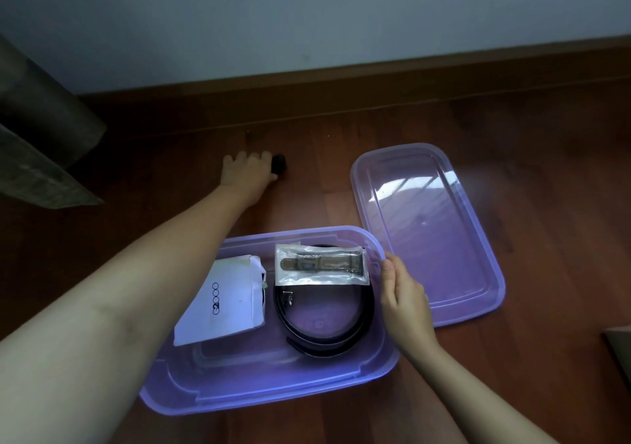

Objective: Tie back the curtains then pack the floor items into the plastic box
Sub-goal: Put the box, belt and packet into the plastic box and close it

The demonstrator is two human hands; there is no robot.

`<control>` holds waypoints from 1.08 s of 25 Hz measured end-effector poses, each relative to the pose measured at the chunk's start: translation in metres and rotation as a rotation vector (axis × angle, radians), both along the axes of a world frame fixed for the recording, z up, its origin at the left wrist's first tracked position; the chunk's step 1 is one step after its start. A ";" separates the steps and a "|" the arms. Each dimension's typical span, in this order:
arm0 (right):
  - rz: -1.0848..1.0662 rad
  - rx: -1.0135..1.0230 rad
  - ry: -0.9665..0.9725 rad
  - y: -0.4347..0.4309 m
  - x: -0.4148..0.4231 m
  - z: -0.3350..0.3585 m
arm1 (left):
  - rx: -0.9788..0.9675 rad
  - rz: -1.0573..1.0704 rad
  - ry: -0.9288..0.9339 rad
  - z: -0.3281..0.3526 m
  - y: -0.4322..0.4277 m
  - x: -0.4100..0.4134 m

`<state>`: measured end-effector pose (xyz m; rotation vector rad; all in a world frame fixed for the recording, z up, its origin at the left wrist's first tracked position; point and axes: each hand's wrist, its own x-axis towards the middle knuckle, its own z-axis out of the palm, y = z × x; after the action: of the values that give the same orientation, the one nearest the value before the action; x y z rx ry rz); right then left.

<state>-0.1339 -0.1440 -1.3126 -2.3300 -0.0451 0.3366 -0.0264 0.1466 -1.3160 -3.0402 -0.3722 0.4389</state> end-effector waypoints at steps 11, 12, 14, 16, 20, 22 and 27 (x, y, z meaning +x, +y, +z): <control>-0.213 0.186 -0.008 -0.005 -0.002 0.000 | -0.394 -0.834 -0.110 0.046 -0.118 -0.145; -0.289 0.177 -0.009 -0.007 -0.002 -0.001 | -0.333 -0.758 -0.008 0.042 -0.126 -0.150; -0.520 0.136 -0.007 -0.013 0.000 -0.003 | -0.231 -0.610 0.152 0.032 -0.137 -0.154; -0.821 0.129 0.041 -0.023 0.003 -0.004 | -0.200 -0.536 0.227 0.028 -0.143 -0.155; -1.190 0.206 0.365 -0.041 0.008 0.003 | -0.207 -0.487 0.233 0.027 -0.147 -0.155; -1.156 0.138 0.492 -0.045 0.011 0.003 | -0.205 -0.525 0.231 0.029 -0.144 -0.155; -1.087 0.038 0.409 -0.048 0.019 0.002 | -0.243 -0.536 0.186 0.039 -0.136 -0.159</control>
<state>-0.1151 -0.1924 -1.3106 -1.8670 1.3260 0.2266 -0.1858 0.0109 -1.2770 -3.1001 0.5303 0.7546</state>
